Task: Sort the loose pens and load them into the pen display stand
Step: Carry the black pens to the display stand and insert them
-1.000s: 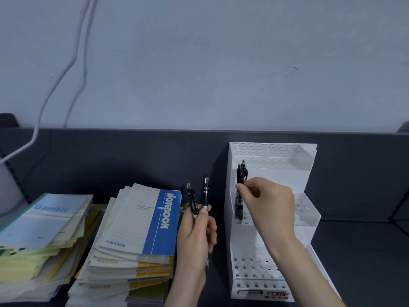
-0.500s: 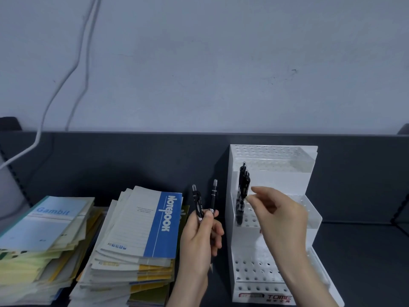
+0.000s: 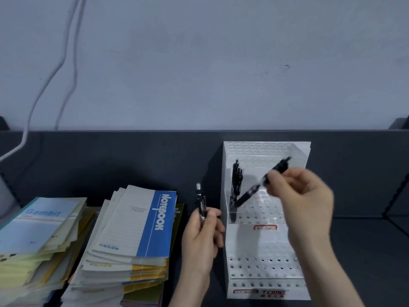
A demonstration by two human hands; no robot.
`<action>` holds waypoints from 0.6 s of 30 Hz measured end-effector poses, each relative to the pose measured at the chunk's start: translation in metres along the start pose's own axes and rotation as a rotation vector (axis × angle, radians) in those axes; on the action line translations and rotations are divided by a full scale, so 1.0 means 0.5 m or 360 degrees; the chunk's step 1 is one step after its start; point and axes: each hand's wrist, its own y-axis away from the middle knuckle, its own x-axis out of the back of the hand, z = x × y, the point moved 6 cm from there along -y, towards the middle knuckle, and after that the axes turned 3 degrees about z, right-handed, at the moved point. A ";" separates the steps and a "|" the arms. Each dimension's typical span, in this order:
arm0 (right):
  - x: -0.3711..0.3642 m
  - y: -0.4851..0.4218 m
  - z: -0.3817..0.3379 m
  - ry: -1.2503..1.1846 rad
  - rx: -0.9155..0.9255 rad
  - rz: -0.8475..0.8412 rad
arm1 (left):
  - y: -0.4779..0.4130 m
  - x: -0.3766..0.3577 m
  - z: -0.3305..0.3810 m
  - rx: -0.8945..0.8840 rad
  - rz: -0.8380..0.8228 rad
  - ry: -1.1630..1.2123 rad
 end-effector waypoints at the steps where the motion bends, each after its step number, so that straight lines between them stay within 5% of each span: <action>1: 0.008 -0.016 -0.013 0.0012 0.0073 0.0079 | -0.003 0.009 -0.001 0.0021 0.0067 0.0022; 6: -0.028 -0.054 -0.023 0.0391 0.0337 0.0084 | -0.010 0.019 0.002 0.0040 0.0146 0.0048; 18: -0.090 -0.055 0.065 0.0870 0.0414 -0.0189 | -0.008 0.031 0.011 0.0007 0.0155 0.0100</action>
